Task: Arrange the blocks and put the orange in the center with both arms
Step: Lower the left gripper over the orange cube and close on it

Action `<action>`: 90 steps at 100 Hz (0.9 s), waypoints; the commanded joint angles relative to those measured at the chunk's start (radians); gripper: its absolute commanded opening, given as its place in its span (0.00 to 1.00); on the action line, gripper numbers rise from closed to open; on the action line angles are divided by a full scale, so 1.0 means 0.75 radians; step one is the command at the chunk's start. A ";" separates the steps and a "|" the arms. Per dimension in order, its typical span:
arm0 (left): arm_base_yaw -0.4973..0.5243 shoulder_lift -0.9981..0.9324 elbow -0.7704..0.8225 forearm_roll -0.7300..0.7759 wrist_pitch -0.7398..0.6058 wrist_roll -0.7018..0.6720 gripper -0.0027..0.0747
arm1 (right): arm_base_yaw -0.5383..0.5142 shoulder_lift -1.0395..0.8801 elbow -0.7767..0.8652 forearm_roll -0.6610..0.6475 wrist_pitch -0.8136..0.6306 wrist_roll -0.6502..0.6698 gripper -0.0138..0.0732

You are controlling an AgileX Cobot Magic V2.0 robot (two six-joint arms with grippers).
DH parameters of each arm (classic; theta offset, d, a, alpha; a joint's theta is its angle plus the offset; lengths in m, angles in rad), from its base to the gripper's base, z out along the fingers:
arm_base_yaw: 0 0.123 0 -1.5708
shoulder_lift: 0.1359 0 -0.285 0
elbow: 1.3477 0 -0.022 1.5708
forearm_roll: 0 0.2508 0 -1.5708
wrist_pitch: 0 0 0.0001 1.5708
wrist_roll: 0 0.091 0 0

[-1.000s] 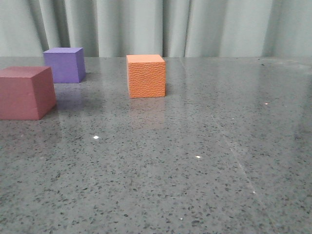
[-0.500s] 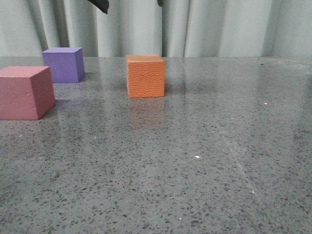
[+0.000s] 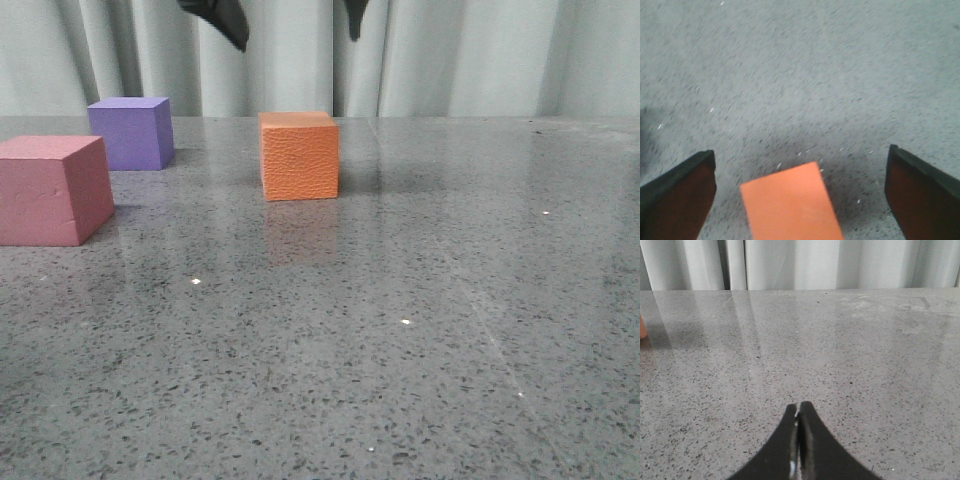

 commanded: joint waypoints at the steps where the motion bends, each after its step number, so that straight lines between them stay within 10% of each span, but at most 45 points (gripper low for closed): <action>1: -0.008 -0.049 -0.043 0.041 0.012 -0.080 0.86 | -0.006 -0.034 -0.018 -0.002 -0.122 -0.011 0.08; 90: -0.008 0.113 -0.043 -0.004 0.081 -0.103 0.86 | -0.006 -0.034 -0.018 -0.002 -0.122 -0.011 0.08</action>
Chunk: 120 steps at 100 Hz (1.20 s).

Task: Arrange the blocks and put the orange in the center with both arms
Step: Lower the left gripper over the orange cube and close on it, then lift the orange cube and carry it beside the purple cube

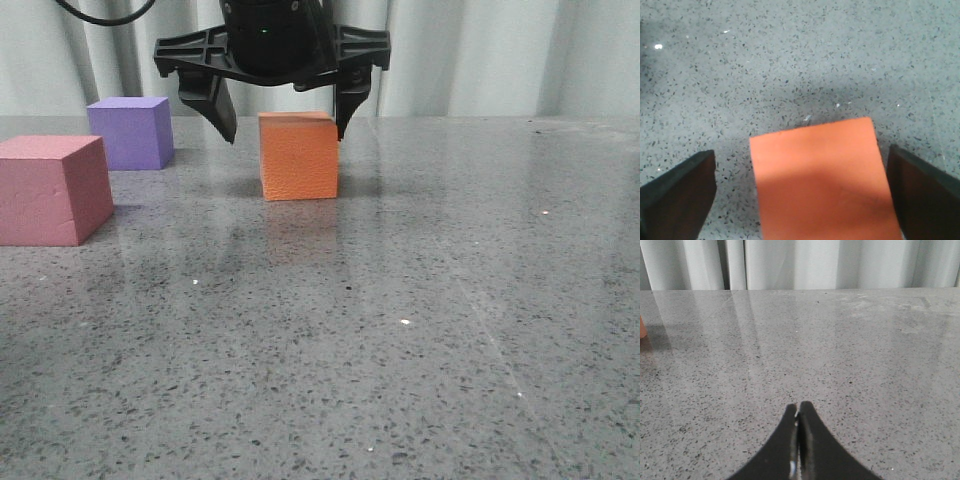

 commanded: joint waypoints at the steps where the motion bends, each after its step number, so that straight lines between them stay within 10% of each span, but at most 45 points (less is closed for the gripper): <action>1: -0.008 -0.052 -0.041 0.027 -0.033 -0.014 0.86 | -0.006 -0.034 -0.018 -0.002 -0.122 -0.011 0.08; 28: -0.008 -0.019 -0.041 -0.007 -0.038 -0.014 0.76 | -0.006 -0.034 -0.018 -0.002 -0.122 -0.011 0.08; 71: -0.011 -0.016 -0.125 -0.024 0.013 0.043 0.19 | -0.006 -0.034 -0.018 -0.002 -0.122 -0.011 0.08; 120: -0.011 -0.196 -0.145 0.316 0.241 0.029 0.14 | -0.006 -0.034 -0.018 -0.002 -0.122 -0.011 0.08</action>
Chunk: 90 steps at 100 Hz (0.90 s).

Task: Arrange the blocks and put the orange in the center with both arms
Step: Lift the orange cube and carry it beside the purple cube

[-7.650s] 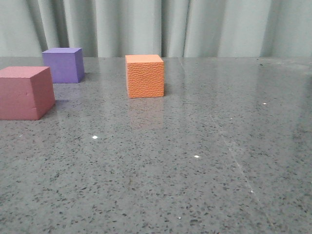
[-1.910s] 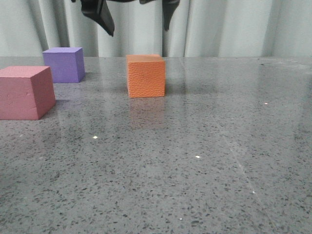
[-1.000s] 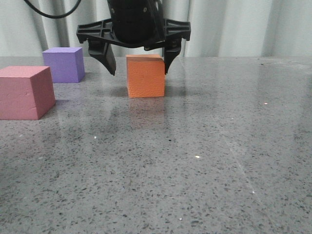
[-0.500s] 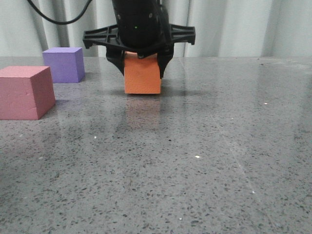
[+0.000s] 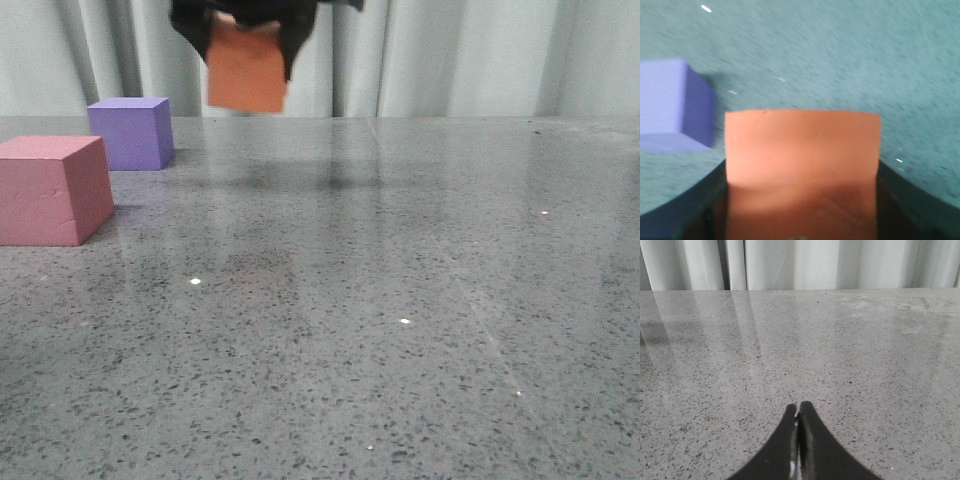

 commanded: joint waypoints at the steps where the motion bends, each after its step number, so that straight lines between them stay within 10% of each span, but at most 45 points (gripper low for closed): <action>1: -0.011 -0.120 -0.029 0.138 0.020 -0.013 0.14 | -0.006 -0.034 -0.018 -0.002 -0.122 -0.011 0.08; 47: 0.099 -0.437 0.455 0.373 -0.021 -0.199 0.14 | -0.006 -0.034 -0.018 -0.002 -0.122 -0.011 0.08; 90: 0.387 -0.604 0.639 0.022 -0.484 0.100 0.14 | -0.006 -0.034 -0.018 -0.002 -0.122 -0.011 0.08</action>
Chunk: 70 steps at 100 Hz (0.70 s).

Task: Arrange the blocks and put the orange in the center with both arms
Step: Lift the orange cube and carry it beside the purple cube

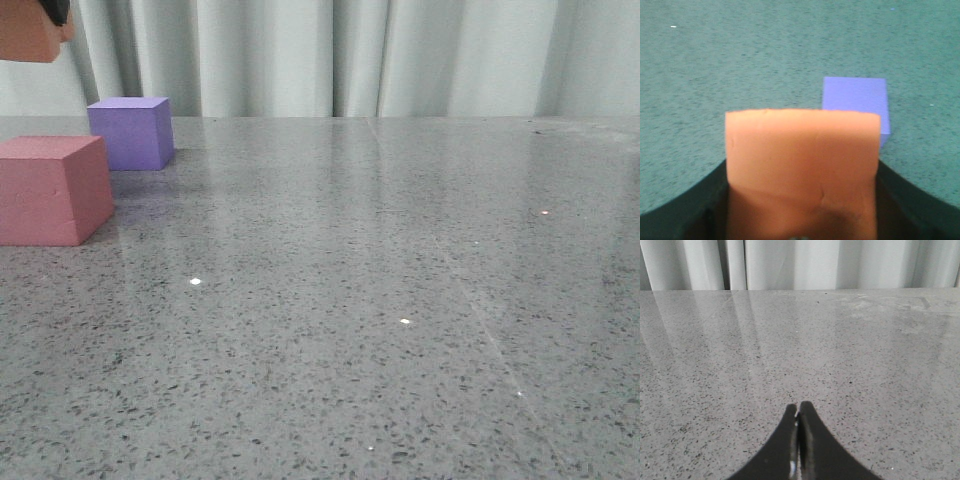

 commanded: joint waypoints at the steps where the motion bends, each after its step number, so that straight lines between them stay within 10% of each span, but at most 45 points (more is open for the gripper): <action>1: 0.028 -0.044 -0.028 -0.064 -0.135 0.088 0.14 | -0.006 -0.034 -0.018 -0.002 -0.122 -0.011 0.08; 70: 0.029 0.167 -0.028 -0.130 -0.225 0.113 0.14 | -0.006 -0.034 -0.018 -0.002 -0.122 -0.011 0.08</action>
